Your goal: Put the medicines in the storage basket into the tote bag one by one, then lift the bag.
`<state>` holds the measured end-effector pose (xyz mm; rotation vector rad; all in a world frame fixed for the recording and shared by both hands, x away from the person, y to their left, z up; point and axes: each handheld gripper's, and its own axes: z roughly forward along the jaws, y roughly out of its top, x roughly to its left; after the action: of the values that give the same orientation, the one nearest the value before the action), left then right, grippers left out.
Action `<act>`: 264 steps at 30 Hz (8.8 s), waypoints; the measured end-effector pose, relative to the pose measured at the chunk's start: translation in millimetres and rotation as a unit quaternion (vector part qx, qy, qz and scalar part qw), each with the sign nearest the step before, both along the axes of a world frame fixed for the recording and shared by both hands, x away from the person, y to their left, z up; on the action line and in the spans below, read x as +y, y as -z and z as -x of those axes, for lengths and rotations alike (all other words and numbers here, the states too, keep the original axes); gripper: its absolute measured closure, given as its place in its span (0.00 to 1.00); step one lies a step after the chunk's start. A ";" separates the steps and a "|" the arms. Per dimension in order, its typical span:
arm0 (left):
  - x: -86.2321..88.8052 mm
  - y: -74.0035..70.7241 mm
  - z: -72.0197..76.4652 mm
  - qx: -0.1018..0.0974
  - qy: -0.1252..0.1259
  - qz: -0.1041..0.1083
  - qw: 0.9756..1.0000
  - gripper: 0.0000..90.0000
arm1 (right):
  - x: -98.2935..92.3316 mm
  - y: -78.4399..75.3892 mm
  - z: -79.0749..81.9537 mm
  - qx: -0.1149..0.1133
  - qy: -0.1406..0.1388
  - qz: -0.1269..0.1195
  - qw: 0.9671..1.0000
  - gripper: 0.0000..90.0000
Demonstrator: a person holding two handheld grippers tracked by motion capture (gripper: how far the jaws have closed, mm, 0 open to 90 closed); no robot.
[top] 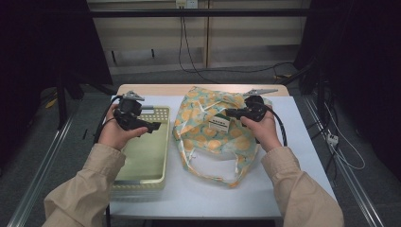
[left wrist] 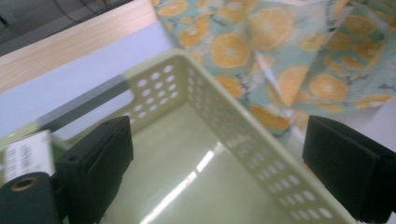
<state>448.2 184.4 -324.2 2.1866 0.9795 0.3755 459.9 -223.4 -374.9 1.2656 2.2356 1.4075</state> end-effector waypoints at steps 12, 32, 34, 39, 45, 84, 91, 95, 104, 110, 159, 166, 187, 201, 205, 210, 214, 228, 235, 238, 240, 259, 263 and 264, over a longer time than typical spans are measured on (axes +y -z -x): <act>44.6 16.9 -12.6 0.000 -0.055 -0.031 0.998 0.15 | -0.1 -1.7 0.6 -0.001 -0.001 -0.004 1.000 1.00; 72.1 42.4 -23.6 0.018 -0.112 -0.061 0.992 0.18 | 0.4 -0.4 -0.9 -0.001 0.000 -0.007 1.000 1.00; 70.8 45.5 -23.9 0.020 -0.110 -0.074 0.991 0.22 | 0.9 -0.5 -0.9 -0.002 -0.002 -0.007 1.000 1.00; 64.7 51.7 -24.3 0.035 -0.115 -0.081 0.989 0.45 | -0.1 -0.7 -1.0 -0.002 -0.001 -0.007 1.000 1.00; 58.3 49.6 -22.3 0.033 -0.117 -0.076 0.990 0.70 | -0.9 -1.0 -0.6 -0.003 0.002 -0.007 1.000 1.00; -124.8 -5.2 18.6 0.028 0.112 0.042 0.992 0.70 | 2.5 -15.9 0.2 -0.018 0.004 -0.009 1.000 1.00; -152.6 17.4 13.8 0.041 0.122 0.021 0.991 0.70 | 3.3 -21.7 1.1 -0.022 0.001 -0.011 1.000 1.00; -165.5 32.9 6.1 0.051 0.112 0.004 0.992 0.70 | 2.2 -23.5 2.7 -0.022 0.002 -0.013 1.000 1.00; -188.7 51.3 -9.9 0.019 0.067 -0.019 0.997 0.70 | 6.2 -24.9 6.0 -0.021 -0.010 -0.017 1.000 1.00; -192.8 57.2 -24.2 -0.017 0.017 -0.002 1.000 0.70 | 5.7 -25.4 7.6 -0.021 -0.012 -0.015 1.000 1.00; -175.8 64.6 -15.3 -0.002 -0.021 0.045 0.999 0.70 | -5.3 -19.8 8.8 -0.021 0.014 -0.025 0.999 1.00; -172.6 48.2 3.2 0.007 -0.006 0.048 0.999 0.29 | -9.1 -23.3 8.1 -0.020 0.013 -0.019 1.000 1.00; -169.9 79.5 65.0 0.021 0.134 0.060 0.989 0.18 | -8.8 -13.3 7.9 -0.009 0.008 -0.018 1.000 1.00; -185.3 122.9 46.1 -0.002 0.114 -0.018 0.993 0.41 | -8.2 -8.6 6.2 -0.005 0.003 -0.021 1.000 1.00; -181.8 114.5 42.9 0.006 0.089 -0.008 0.996 0.91 | -9.8 -8.5 6.6 -0.006 0.005 -0.021 1.000 1.00; -178.8 77.9 34.2 0.000 0.079 0.028 0.996 1.00 | -12.0 -15.1 7.2 -0.011 0.007 -0.027 1.000 1.00; -180.0 39.0 24.1 -0.023 0.058 0.045 0.997 1.00 | -14.3 -25.9 6.9 -0.019 0.008 -0.036 0.999 1.00; -190.2 -56.0 -6.8 -0.071 0.051 0.092 0.992 1.00 | -22.4 -79.2 3.4 -0.053 0.006 -0.031 0.998 1.00; -188.7 -90.3 -16.7 -0.102 0.043 0.110 0.988 1.00 | -23.5 -108.5 1.4 -0.073 0.002 -0.029 0.997 1.00; -192.2 -97.2 -18.3 -0.107 0.050 0.107 0.987 1.00 | -24.3 -113.9 1.7 -0.075 0.001 -0.030 0.997 1.00; -193.8 -98.6 -19.1 -0.107 0.052 0.106 0.987 1.00 | -24.4 -114.4 1.7 -0.072 0.000 -0.034 0.997 1.00; -188.1 -85.3 -1.4 -0.060 0.072 0.114 0.989 0.52 | -17.0 -108.8 18.2 -0.054 -0.019 -0.047 0.997 0.75; -175.4 -77.9 4.9 -0.055 0.075 0.117 0.989 0.34 | -16.3 -103.7 26.1 -0.048 -0.015 -0.026 0.998 0.58; -170.9 -75.6 7.1 -0.052 0.076 0.121 0.988 0.30 | -16.8 -101.8 29.3 -0.051 -0.012 -0.025 0.998 0.54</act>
<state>441.1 13.4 -248.6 1.9838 0.7552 0.2800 430.6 -240.3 -273.1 1.1581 2.1674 1.5102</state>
